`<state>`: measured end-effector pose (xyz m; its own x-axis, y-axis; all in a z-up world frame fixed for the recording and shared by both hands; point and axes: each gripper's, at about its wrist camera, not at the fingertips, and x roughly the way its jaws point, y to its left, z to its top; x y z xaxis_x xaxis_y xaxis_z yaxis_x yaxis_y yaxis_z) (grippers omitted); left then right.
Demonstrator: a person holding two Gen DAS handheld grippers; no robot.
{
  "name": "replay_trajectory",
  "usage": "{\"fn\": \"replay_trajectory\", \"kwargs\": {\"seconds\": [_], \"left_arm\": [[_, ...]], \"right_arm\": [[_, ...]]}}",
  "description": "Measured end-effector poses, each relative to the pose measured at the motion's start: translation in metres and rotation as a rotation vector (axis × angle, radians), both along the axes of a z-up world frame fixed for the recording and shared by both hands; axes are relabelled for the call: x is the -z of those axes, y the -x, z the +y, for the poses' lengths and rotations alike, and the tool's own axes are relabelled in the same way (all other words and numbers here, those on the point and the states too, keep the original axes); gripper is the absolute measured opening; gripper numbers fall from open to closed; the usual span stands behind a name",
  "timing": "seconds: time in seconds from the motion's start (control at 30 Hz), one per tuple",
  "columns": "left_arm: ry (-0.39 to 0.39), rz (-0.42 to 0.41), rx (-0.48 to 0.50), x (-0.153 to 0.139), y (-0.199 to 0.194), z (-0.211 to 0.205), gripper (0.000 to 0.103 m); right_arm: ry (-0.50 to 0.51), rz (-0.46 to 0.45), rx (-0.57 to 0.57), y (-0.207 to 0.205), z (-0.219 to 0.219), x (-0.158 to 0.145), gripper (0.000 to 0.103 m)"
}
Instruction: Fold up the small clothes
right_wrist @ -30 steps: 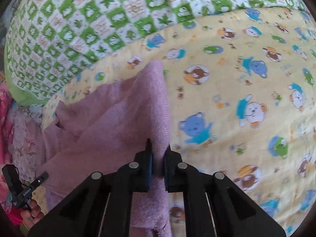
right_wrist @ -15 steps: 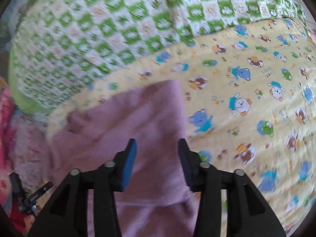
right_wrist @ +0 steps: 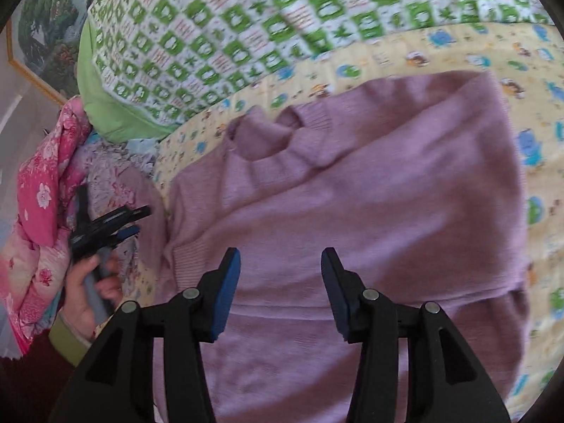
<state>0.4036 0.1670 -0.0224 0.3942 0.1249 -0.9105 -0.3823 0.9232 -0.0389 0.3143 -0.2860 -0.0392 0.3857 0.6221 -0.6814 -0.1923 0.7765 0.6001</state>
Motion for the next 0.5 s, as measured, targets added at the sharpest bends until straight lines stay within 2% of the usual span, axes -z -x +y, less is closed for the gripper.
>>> {"fn": "replay_trajectory", "kwargs": {"seconds": [0.07, 0.13, 0.17, 0.2, 0.3, 0.4, 0.47, 0.5], "left_arm": [[-0.05, 0.103, 0.011, 0.023, -0.021, -0.001, 0.075], [-0.08, 0.148, 0.037, 0.039, -0.029, -0.001, 0.04], [-0.063, 0.136, 0.051, 0.039, -0.028, -0.001, 0.013], [-0.06, 0.117, 0.061, 0.034, -0.025, -0.003, 0.006], [-0.021, -0.003, 0.16, -0.007, -0.007, -0.028, 0.005], [0.075, -0.205, 0.4, -0.074, 0.039, -0.093, 0.005], [0.112, -0.28, 0.6, -0.098, 0.076, -0.144, 0.006], [0.112, -0.293, 0.692, -0.1, 0.095, -0.17, 0.008]], "right_arm": [[0.001, 0.004, -0.019, -0.001, 0.007, 0.0, 0.049], [0.005, 0.002, -0.026, 0.0, 0.01, -0.003, 0.049], [0.006, -0.003, -0.024, 0.0, 0.008, -0.005, 0.049], [0.008, -0.01, -0.018, 0.002, 0.004, -0.007, 0.049], [0.006, -0.036, 0.031, 0.0, -0.011, -0.015, 0.049], [-0.007, -0.054, 0.092, -0.001, -0.029, -0.023, 0.049], [-0.015, -0.054, 0.117, -0.004, -0.036, -0.026, 0.049], [-0.021, -0.052, 0.121, -0.005, -0.038, -0.028, 0.049]]}}
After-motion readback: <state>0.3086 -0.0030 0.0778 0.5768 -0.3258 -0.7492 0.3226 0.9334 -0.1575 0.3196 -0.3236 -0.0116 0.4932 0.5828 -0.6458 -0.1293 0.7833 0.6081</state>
